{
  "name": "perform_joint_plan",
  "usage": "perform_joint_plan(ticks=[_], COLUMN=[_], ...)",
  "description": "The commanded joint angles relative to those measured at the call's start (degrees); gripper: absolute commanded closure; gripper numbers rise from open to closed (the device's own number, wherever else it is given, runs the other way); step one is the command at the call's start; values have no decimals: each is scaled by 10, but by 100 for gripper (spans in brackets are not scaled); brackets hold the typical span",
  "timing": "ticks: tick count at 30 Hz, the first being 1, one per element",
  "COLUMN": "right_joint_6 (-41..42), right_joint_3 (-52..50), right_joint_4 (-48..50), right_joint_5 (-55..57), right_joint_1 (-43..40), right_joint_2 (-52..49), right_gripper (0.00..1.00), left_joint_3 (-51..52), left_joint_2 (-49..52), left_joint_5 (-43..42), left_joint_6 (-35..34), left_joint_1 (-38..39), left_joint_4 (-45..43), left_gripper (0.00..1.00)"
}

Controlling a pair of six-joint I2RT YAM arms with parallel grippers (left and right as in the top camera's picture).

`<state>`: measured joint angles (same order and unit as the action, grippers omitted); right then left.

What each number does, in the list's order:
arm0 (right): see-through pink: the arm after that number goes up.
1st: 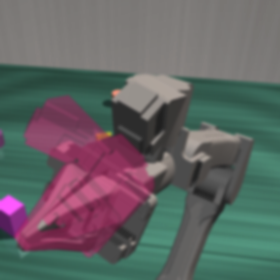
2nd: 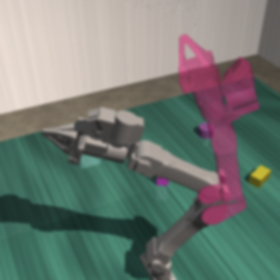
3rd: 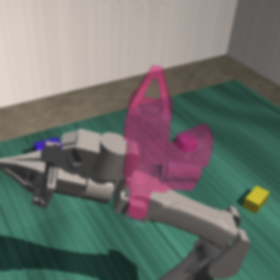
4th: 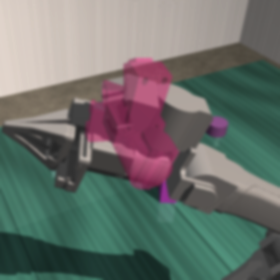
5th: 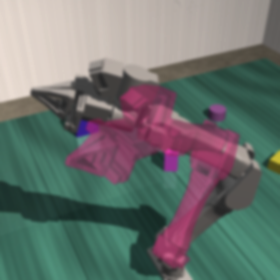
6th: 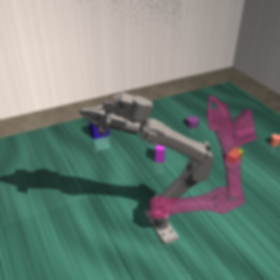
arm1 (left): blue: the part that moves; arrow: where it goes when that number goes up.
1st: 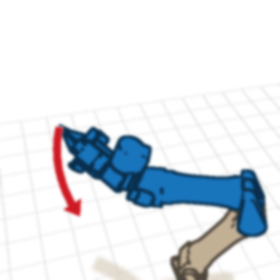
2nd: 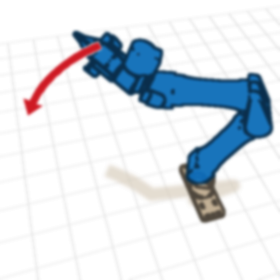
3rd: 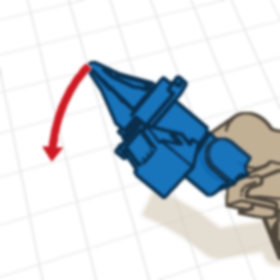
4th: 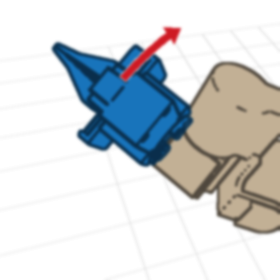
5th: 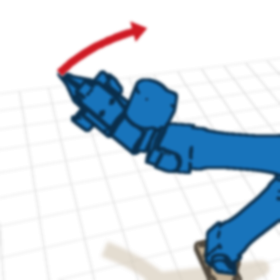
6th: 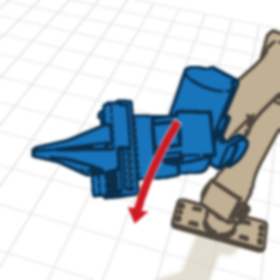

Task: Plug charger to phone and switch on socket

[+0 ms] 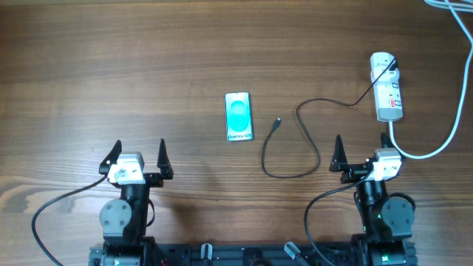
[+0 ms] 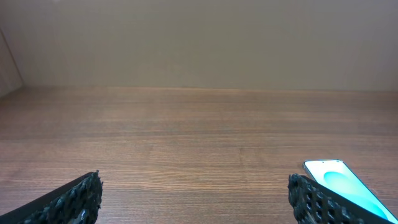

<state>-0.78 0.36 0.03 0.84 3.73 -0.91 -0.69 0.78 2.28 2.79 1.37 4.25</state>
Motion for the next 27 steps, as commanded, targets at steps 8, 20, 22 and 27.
perform_joint_plan(ticks=[8,20,22,27], right_joint_6=[-7,-7,-7,-7], right_joint_3=[-1,-1,-1,-1], right_joint_4=[3,3,3,3], right_joint_5=[-8,-8,-8,-8], right_joint_1=[0,0,0,0], right_joint_2=[0,0,0,0], right_gripper=[0,0,0,0], left_joint_3=[4,4,4,3], left_joint_2=[-4,-4,-4,-4], left_joint_5=[-5,-118,-141,-144], left_joint_6=[11,11,10,-54], left_joint_1=[-5,-5,-5,-5], left_joint_4=[-2,-10,-26,-147], left_gripper=[0,0,0,0])
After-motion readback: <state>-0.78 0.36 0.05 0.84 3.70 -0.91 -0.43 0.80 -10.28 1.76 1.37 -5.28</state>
